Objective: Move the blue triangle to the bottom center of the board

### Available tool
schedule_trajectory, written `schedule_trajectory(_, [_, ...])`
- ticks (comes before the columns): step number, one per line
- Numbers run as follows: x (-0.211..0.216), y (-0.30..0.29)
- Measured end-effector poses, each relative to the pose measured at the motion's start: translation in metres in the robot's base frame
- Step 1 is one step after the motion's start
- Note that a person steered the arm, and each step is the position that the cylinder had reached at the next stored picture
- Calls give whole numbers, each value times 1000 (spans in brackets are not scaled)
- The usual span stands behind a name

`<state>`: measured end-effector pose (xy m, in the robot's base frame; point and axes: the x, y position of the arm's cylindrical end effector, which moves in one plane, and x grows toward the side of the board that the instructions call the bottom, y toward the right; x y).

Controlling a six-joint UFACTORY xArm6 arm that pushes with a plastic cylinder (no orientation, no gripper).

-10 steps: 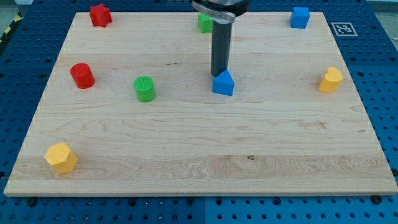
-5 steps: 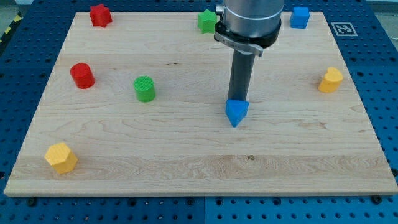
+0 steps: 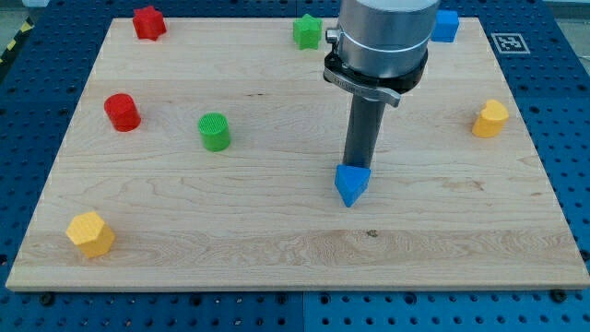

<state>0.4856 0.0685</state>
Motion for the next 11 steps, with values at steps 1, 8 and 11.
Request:
schedule_trajectory(1, [10, 0])
schedule_trajectory(8, [55, -1])
schedule_trajectory(11, [72, -9])
